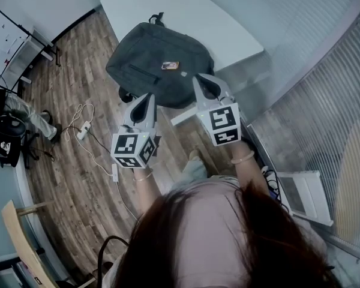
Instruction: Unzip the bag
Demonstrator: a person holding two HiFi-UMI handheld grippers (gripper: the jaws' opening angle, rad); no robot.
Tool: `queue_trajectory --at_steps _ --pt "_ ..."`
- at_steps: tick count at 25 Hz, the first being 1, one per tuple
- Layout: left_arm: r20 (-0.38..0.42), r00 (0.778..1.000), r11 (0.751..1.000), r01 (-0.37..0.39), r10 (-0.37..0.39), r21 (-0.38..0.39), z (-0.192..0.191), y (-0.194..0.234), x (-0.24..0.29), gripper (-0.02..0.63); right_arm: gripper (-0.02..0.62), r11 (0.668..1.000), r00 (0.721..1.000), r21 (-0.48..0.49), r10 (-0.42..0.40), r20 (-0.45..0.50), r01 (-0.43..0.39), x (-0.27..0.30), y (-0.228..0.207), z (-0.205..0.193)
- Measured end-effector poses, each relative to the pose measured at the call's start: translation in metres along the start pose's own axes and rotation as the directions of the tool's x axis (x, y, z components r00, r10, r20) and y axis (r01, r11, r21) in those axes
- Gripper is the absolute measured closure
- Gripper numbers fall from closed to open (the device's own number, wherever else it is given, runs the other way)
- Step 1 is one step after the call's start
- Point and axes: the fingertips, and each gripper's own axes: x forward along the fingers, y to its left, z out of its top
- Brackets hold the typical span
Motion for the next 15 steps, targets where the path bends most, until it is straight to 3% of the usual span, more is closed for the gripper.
queue_trajectory --at_steps 15 --pt "0.022 0.999 1.0 -0.026 0.026 0.005 0.012 -0.024 -0.03 0.597 0.592 1.0 1.0 -0.001 0.012 0.001 -0.012 -0.04 0.014 0.007"
